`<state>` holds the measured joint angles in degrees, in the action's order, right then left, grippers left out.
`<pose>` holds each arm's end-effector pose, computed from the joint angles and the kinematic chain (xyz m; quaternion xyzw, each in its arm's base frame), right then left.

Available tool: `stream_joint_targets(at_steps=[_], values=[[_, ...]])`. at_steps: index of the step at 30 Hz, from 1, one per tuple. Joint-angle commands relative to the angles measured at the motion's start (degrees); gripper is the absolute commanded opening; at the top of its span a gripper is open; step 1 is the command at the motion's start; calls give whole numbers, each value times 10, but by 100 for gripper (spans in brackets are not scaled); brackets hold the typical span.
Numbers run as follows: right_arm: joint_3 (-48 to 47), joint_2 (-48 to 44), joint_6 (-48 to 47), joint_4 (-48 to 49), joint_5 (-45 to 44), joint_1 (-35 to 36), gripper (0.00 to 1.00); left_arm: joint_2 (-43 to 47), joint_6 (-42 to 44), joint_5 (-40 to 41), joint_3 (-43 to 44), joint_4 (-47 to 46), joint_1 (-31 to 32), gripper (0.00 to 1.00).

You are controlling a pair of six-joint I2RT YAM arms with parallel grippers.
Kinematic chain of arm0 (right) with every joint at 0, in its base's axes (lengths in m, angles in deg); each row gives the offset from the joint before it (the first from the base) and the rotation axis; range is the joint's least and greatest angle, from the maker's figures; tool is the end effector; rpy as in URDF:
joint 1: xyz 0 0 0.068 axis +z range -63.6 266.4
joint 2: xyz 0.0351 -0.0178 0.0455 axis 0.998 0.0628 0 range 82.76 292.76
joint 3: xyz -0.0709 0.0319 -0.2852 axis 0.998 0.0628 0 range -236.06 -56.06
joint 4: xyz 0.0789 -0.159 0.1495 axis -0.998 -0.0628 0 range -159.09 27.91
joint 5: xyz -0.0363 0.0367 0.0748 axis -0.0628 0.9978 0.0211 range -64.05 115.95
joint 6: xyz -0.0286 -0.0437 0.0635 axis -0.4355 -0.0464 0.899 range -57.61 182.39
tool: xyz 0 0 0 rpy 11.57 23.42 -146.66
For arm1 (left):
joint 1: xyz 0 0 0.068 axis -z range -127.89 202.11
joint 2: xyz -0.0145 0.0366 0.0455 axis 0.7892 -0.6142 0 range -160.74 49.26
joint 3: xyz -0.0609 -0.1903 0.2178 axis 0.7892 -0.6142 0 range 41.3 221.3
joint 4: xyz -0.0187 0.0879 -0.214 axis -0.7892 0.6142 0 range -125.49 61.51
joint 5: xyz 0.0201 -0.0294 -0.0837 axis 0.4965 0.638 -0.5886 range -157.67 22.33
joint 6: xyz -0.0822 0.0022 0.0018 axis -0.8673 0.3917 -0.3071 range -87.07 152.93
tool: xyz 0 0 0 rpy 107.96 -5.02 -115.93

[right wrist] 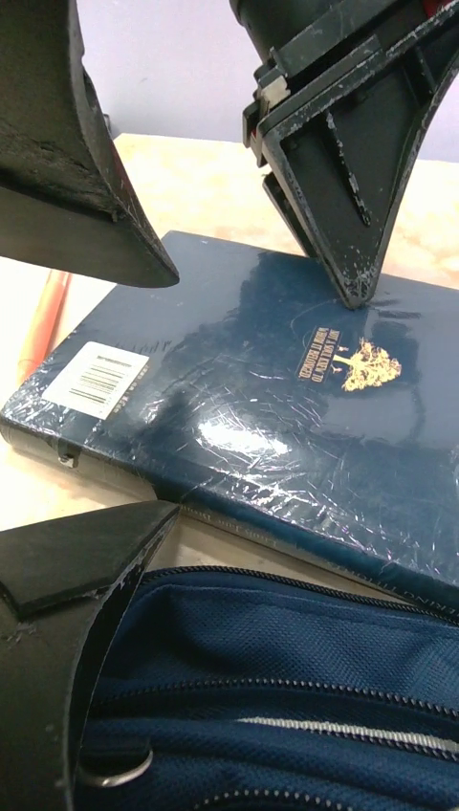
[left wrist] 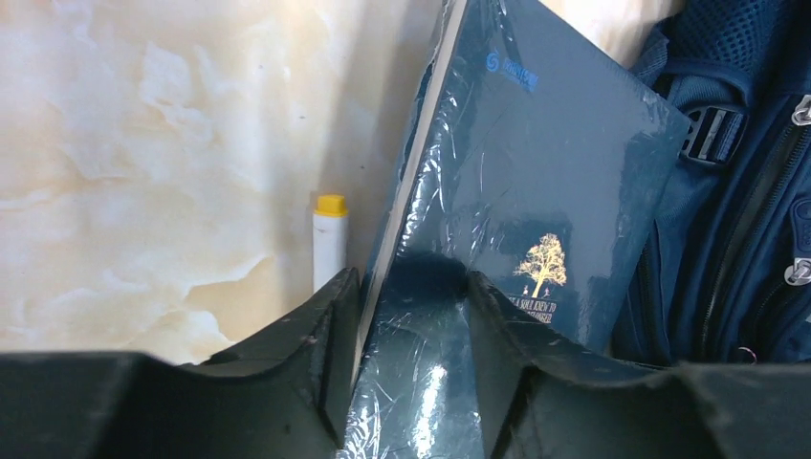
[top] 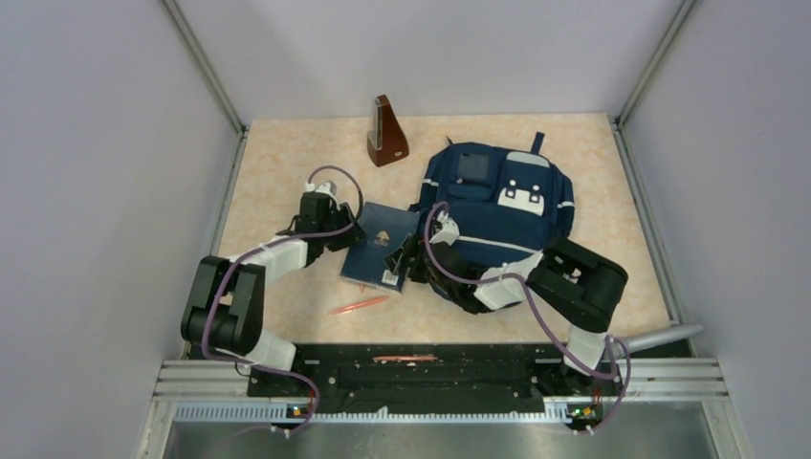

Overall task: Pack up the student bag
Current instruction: Pick up the book from the center of the board.

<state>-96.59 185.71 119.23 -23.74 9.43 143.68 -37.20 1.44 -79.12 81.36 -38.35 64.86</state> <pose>0.2153 0.2975 0.1742 0.0750 0.8306 0.3864 0.3939 0.2869 -0.0796 0.1878 -0.1100 0.9086 -0.2327 0.3290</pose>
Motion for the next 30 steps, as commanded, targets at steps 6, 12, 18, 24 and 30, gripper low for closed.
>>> stream_joint_targets(at_steps=[6, 12, 18, 24, 30], values=[[-30, 26, 2, -30, -38, 3, 83, -5, 0, -43, 7, -27, 7, 22], [-17, 22, 2, -14, -43, 2, 83, 51, -14, -80, -6, -47, 7, 0], [5, 10, 10, 10, -45, -1, 85, 86, -40, -111, -22, -75, 7, 0], [-12, 32, 23, -20, -47, -2, 87, 86, -43, -110, -30, -74, 6, 0], [-5, 57, 36, 29, -20, -11, 87, 99, -49, -99, -44, -74, 2, 0]])
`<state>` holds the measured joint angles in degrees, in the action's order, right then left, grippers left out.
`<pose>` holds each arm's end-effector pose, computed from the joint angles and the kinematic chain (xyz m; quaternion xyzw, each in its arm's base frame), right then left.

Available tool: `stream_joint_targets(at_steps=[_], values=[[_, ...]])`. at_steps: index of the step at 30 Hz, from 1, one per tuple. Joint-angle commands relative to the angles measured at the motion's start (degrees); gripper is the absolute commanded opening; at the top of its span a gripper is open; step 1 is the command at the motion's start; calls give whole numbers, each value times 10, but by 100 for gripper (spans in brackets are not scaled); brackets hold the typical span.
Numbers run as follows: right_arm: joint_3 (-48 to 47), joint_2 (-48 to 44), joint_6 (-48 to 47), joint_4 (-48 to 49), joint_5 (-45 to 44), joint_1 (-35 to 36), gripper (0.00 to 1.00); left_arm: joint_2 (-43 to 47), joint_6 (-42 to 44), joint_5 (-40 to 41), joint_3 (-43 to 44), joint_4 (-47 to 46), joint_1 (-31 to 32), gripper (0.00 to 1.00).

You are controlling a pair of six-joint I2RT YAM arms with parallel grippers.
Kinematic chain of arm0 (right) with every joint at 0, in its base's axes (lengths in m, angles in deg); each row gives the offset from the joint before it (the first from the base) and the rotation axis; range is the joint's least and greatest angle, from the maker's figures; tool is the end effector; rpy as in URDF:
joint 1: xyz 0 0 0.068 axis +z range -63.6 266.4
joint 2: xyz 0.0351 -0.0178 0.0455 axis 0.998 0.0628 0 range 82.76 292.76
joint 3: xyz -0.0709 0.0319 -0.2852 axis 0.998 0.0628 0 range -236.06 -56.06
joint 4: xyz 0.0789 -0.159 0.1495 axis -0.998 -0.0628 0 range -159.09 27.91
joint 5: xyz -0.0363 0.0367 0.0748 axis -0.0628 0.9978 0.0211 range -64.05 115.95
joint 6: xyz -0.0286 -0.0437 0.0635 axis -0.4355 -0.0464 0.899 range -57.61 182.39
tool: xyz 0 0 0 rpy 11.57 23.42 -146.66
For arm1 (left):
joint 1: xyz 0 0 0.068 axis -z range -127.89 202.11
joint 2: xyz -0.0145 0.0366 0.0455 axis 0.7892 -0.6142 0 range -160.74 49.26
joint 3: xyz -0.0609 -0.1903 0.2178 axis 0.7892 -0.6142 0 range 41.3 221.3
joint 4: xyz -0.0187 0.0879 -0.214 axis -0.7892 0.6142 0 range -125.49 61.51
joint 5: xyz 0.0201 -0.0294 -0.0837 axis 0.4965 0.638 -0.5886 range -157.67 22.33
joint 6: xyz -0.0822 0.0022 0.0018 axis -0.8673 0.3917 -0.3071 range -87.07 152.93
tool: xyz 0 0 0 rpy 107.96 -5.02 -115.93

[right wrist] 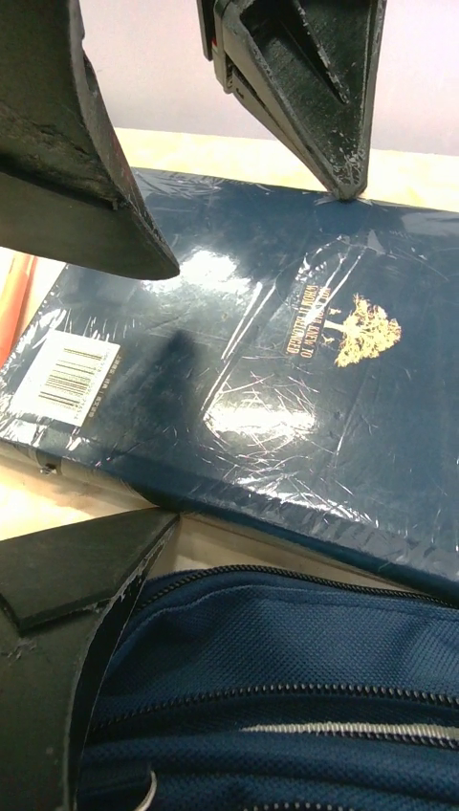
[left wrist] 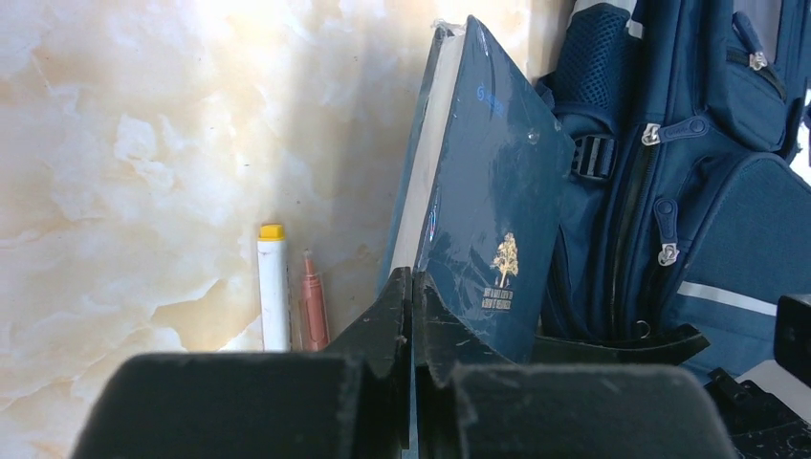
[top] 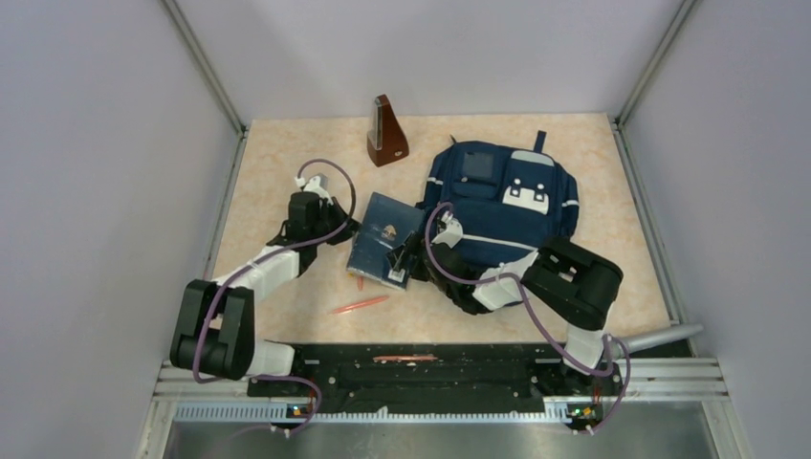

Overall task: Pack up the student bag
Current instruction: Pick up the book from the center of the board.

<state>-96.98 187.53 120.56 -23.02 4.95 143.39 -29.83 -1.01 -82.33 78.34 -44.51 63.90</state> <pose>0.2226 0.2955 0.1674 0.1067 0.8272 0.3650 0.4136 0.2747 -0.0760 0.2192 -0.1078 0.8672 -0.2871 0.3923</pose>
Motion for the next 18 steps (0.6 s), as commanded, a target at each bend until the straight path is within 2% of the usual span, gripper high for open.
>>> stream_joint_targets(at_steps=[1, 3, 7, 11, 12, 14, 18], values=[[4, 41, 20, 41, 29, -9, 87, 30, -26, -65, -19, -12, 10, 0], [8, 48, 7, 75, 43, -13, 86, 42, -30, -51, -31, -10, 6, 0], [-9, 60, -12, 69, 55, -16, 83, 59, -33, -6, -61, 8, -9, 0], [-20, 69, -25, 64, 64, -16, 81, 57, -41, -19, -84, 10, -48, 0], [-24, 71, -26, 63, 66, -16, 81, 55, -42, -25, -88, 9, -58, 3], [-28, 77, -28, 61, 68, -16, 81, 54, -43, -40, -94, 10, -75, 14], [-33, 83, -31, 55, 68, -16, 80, 60, -43, -48, -108, 22, -91, 43]])
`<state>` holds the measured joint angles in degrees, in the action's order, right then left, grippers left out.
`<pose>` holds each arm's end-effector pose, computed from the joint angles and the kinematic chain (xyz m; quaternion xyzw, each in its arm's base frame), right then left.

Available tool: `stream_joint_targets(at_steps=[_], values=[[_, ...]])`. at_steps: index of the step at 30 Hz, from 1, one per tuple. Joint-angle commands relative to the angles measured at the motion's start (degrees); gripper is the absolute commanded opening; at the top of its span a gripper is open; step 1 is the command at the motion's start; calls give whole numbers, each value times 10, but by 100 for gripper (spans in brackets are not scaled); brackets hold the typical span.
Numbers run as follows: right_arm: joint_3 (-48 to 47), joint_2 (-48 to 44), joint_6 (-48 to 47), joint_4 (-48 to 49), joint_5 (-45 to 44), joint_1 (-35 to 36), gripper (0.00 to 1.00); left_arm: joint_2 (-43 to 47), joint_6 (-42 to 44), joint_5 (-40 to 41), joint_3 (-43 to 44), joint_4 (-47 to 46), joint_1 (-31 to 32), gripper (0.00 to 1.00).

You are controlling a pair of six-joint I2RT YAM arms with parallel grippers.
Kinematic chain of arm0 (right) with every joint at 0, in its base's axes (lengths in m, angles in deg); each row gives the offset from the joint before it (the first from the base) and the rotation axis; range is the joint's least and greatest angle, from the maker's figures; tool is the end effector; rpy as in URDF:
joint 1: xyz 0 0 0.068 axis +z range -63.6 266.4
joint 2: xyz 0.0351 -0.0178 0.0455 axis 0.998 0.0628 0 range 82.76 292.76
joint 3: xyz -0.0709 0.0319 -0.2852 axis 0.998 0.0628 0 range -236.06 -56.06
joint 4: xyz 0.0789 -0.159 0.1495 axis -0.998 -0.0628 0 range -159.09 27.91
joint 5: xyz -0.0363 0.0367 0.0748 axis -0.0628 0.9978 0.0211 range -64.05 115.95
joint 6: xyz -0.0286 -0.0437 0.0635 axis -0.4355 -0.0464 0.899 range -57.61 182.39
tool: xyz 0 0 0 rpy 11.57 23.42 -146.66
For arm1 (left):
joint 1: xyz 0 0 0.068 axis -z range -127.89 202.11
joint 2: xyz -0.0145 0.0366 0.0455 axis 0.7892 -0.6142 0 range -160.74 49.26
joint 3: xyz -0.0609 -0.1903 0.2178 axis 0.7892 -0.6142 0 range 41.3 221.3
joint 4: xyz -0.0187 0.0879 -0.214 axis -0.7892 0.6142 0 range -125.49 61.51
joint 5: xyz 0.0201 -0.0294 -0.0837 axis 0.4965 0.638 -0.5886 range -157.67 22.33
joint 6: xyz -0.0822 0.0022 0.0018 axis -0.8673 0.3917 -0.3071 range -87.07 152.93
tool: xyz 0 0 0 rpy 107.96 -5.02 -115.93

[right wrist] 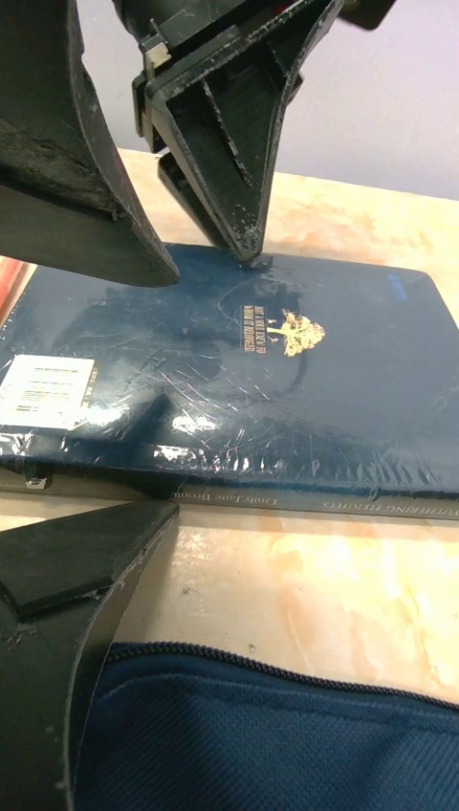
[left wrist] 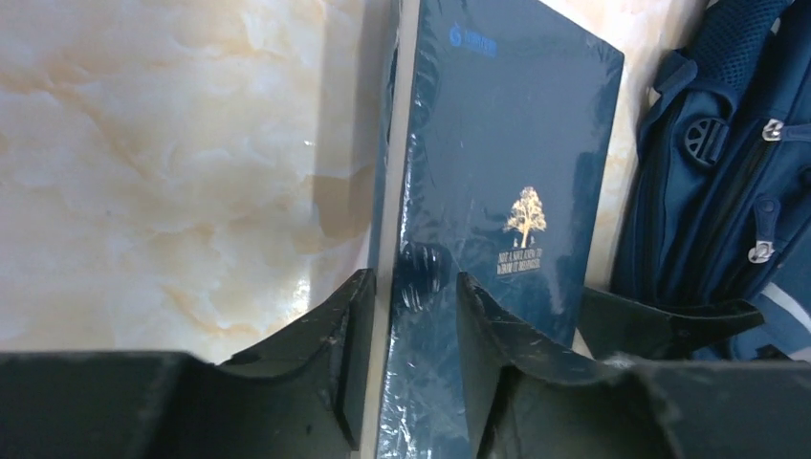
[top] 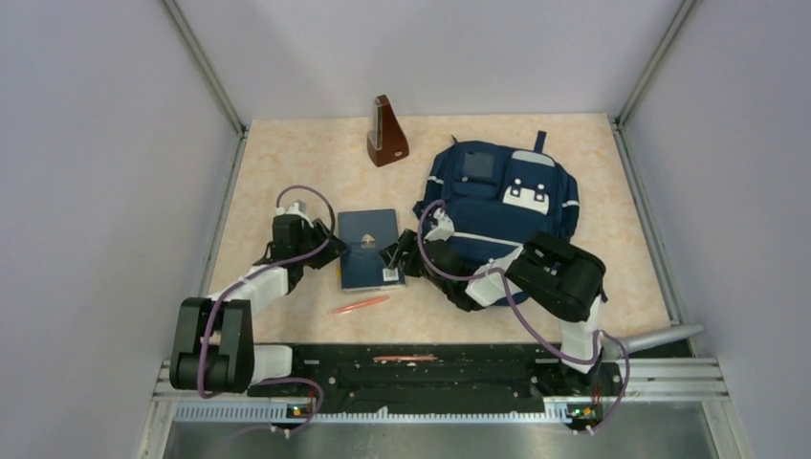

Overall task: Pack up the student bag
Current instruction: Pick up the book from the center of the board.

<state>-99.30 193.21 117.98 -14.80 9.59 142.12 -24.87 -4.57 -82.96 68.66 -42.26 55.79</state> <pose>0.2377 0.3130 0.1608 0.0807 0.8105 0.4035 0.4168 0.2392 -0.0344 0.1836 -0.2075 0.8758 -0.2602 0.3497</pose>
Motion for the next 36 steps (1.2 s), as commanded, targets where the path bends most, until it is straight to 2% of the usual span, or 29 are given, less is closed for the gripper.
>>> stream_joint_targets(at_steps=[1, 4, 8, 18, 30, 31, 36], values=[[-11, 26, -6, -28, 23, -3, 80, 14, -8, -44, -17, 1, -15, 49], [-13, 27, -9, -31, 23, -4, 80, 25, -18, -53, -34, 1, -23, 57], [-16, 25, -10, -32, 27, -3, 80, 36, -36, -68, -56, -7, -28, 59], [-22, 24, -14, -37, 32, -2, 79, 76, -94, -142, -105, -45, -32, 55], [-25, 11, -18, -40, 30, 0, 78, 135, -164, -164, -178, -70, -32, 55], [-25, 11, -19, -40, 29, 1, 78, 136, -174, -168, -186, -85, -32, 53], [-27, 11, -21, -40, 28, 5, 78, 146, -208, -172, -207, -133, -32, 30]])
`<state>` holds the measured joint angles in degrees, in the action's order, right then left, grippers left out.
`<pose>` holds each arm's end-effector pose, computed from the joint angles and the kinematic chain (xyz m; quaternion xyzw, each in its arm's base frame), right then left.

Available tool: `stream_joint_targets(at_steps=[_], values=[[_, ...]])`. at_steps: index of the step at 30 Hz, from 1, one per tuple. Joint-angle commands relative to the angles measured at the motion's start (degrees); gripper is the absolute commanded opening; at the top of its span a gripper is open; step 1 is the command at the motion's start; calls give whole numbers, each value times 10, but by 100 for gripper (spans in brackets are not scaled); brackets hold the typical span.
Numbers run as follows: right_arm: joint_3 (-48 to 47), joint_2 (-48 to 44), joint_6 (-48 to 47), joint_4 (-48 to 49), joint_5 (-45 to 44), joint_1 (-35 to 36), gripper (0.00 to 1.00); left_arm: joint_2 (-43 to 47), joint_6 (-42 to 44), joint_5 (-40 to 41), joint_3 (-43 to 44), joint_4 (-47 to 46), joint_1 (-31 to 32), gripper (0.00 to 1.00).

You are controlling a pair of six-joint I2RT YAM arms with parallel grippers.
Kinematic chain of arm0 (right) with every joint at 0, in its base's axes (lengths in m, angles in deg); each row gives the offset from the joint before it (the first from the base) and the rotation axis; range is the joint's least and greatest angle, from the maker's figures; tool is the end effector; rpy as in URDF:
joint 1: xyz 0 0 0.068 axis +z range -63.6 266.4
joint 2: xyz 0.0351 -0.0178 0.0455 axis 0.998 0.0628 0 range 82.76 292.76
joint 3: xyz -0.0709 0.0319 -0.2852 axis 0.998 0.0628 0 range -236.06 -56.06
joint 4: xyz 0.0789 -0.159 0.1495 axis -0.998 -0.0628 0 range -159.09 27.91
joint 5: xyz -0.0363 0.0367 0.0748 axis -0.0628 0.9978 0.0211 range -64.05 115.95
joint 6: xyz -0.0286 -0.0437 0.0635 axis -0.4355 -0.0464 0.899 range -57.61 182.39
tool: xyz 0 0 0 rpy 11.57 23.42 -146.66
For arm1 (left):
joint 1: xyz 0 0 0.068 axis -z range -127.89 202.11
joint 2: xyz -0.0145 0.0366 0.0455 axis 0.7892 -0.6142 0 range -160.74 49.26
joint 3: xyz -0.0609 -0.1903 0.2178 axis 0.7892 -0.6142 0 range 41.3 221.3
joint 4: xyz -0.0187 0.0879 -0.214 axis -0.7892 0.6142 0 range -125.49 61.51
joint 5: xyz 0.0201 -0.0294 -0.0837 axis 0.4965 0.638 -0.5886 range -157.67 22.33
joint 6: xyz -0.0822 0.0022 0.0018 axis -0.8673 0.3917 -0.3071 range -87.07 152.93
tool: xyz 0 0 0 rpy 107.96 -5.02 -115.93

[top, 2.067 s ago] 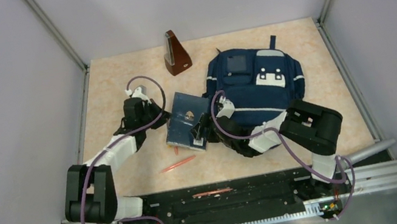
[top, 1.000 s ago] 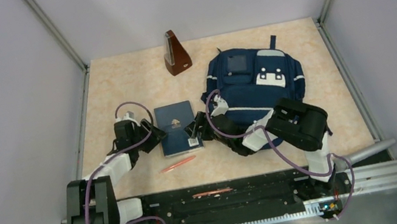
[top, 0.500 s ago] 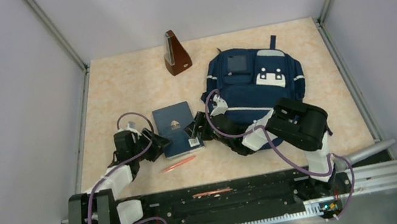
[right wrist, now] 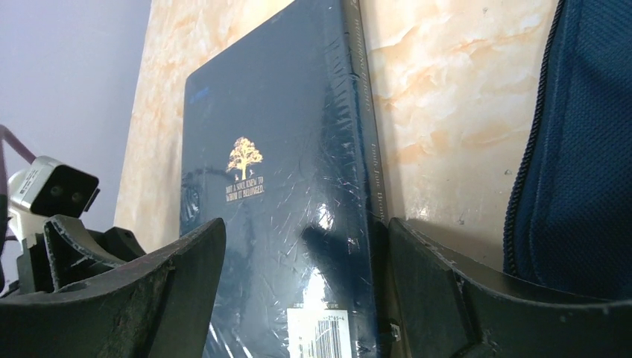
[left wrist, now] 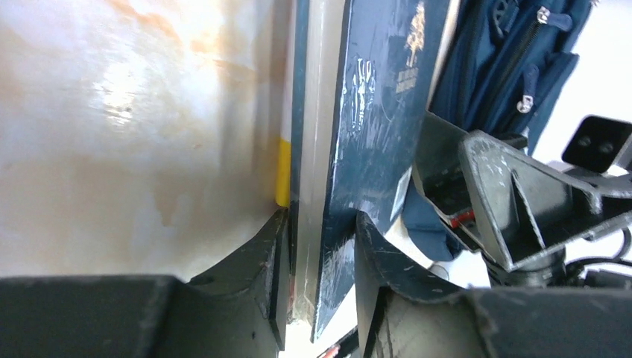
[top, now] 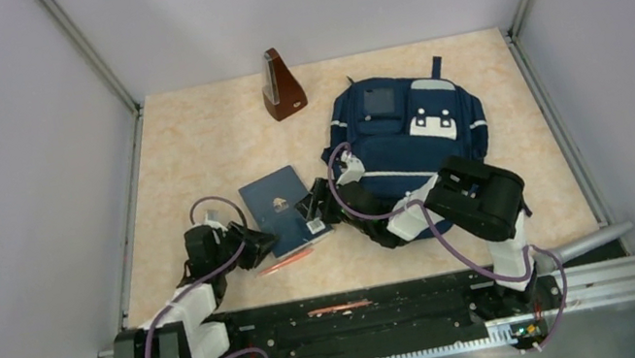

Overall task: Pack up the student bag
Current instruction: Pick up the book from the center of the board.

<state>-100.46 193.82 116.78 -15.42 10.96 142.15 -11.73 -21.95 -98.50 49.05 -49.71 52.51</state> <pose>0.2390 0.3181 0.1607 0.0652 0.8129 0.4052 0.4132 0.1614 -0.0379 0.1445 -0.2966 0.8260 -0.4050 0.2562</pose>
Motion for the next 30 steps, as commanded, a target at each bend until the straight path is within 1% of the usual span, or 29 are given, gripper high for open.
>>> stream_joint_targets(at_steps=[1, 6, 8, 12, 16, 19, 22, 25, 30], values=[[-15, 3, -9, -34, 15, 6, 78, 24, -38, -22, -10, -57, 0, 28], [-5, -19, -15, -35, 8, 7, 78, 95, -34, -16, 5, -5, 0, 17], [1, -35, -22, -38, 1, 7, 78, 129, -34, -10, 11, 9, 0, 11], [3, -70, -51, -55, -9, 7, 80, 182, -7, -8, 35, 16, 0, 0], [5, -119, -108, -70, -13, 6, 86, 199, 54, -22, 83, 49, 0, 0], [-8, -160, -152, -107, 4, -5, 90, 205, 69, -31, 107, 46, 1, 0], [-7, -206, -170, -129, 48, -33, 90, 213, 73, -43, 124, 28, 0, 0], [12, -256, -174, -122, 128, -76, 90, 224, 76, -68, 132, -7, 0, 0], [41, -330, -182, -150, 205, -124, 91, 243, 70, -84, 146, -39, 0, 0]])
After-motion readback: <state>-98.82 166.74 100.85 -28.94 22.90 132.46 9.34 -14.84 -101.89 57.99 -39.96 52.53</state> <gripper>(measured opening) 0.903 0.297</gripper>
